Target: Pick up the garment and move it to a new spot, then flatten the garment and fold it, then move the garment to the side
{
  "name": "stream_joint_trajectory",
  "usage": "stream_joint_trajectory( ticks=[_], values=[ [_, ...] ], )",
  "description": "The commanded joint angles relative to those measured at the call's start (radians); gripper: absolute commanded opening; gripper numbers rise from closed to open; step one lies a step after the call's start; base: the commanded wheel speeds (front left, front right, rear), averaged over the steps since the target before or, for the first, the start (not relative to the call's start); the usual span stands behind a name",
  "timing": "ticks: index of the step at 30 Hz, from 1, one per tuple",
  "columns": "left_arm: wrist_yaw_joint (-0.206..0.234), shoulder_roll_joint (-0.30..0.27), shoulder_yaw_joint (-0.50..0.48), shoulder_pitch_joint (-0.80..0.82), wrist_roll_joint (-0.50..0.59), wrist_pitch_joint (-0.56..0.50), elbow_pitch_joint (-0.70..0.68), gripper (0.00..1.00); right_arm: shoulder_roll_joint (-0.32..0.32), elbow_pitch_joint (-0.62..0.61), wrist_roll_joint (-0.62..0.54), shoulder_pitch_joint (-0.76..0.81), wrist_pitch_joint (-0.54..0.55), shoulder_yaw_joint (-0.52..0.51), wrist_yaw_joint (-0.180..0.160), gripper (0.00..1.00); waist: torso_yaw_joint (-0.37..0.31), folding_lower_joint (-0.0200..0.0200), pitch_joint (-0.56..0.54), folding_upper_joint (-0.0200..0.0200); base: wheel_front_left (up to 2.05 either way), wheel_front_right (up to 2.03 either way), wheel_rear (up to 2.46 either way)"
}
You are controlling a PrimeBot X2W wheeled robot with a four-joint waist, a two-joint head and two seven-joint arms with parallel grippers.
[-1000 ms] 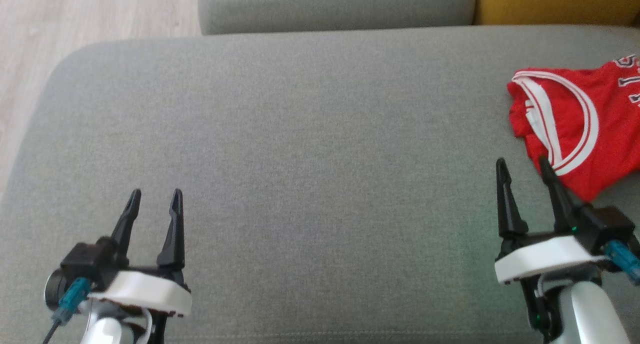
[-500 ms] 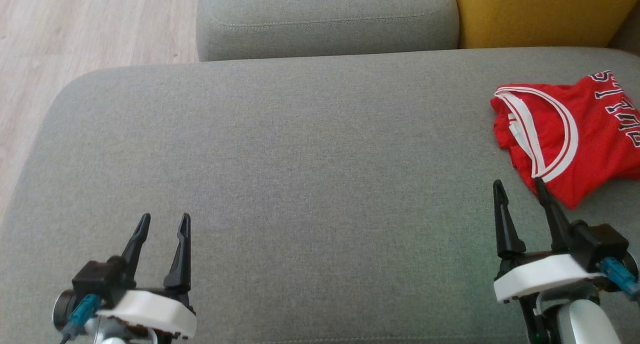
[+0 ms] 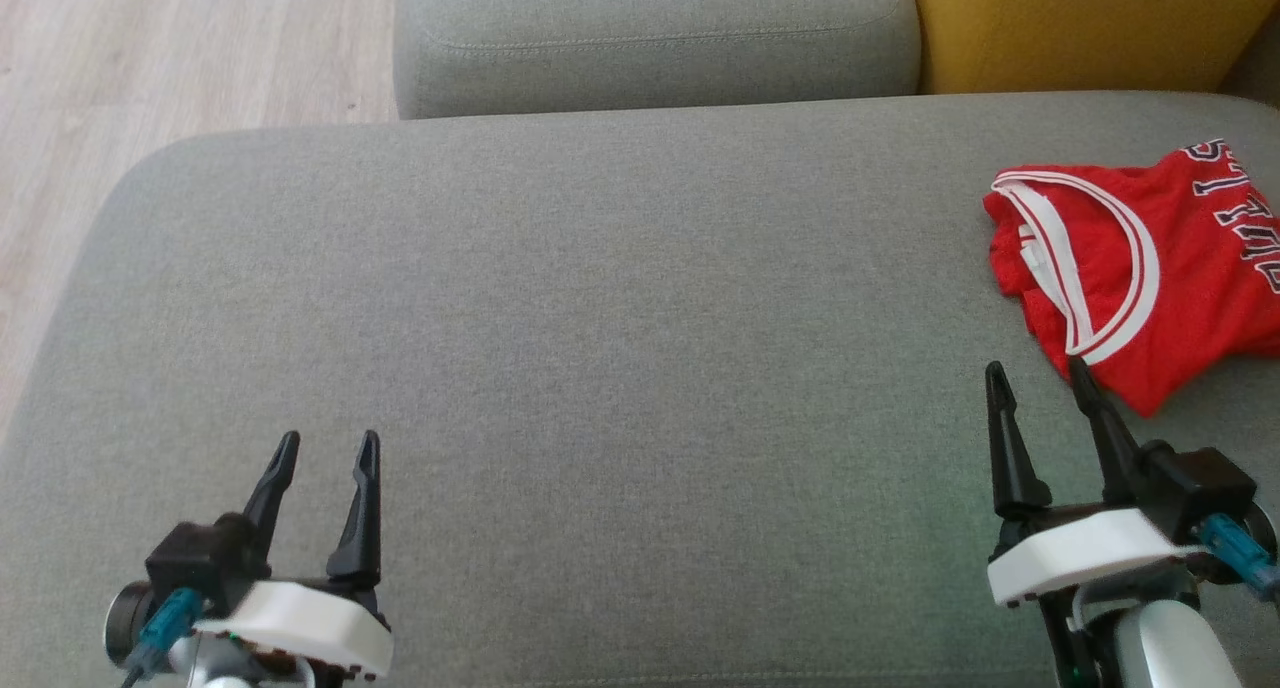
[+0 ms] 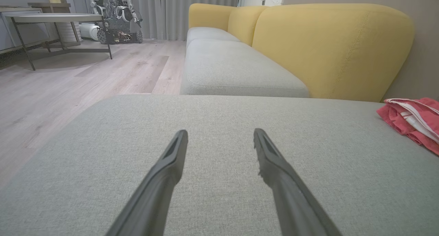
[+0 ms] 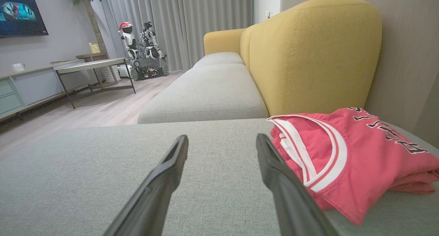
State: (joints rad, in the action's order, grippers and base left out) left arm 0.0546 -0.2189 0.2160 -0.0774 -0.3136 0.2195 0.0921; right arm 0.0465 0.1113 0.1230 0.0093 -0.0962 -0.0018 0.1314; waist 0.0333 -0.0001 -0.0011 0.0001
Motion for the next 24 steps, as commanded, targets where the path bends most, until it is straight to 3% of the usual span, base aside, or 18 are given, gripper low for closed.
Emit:
stream_joint_trajectory(
  ticks=[1, 22, 23, 24],
  values=[
    [0.009, -0.022, -0.032, 0.046, -0.005, -0.002, -0.035, 1.0, 0.004, -0.035, -0.004, -0.036, -0.001, 0.025, -0.001, 1.0, 0.0, 0.0001, 0.001, -0.0001, 0.0, 0.0, 0.0],
    [0.018, -0.034, -0.02, 0.056, -0.011, -0.001, -0.041, 1.0, 0.004, -0.031, 0.003, -0.047, -0.002, 0.025, -0.001, 1.0, -0.002, 0.0001, 0.012, -0.0001, 0.0, 0.0, 0.0],
    [0.014, -0.014, 0.01, 0.001, -0.008, -0.007, -0.004, 0.0, 0.0, 0.003, 0.0, -0.001, 0.0, 0.0, 0.0, 0.0, -0.002, 0.0001, 0.013, -0.0001, 0.0, 0.0, 0.0],
    [0.015, -0.01, 0.011, 0.0, -0.008, -0.007, 0.009, 0.0, -0.001, 0.014, 0.0, 0.001, 0.0, 0.0, 0.0, 0.0, -0.002, 0.0001, 0.013, -0.0001, 0.0, 0.0, 0.0]
  ],
)
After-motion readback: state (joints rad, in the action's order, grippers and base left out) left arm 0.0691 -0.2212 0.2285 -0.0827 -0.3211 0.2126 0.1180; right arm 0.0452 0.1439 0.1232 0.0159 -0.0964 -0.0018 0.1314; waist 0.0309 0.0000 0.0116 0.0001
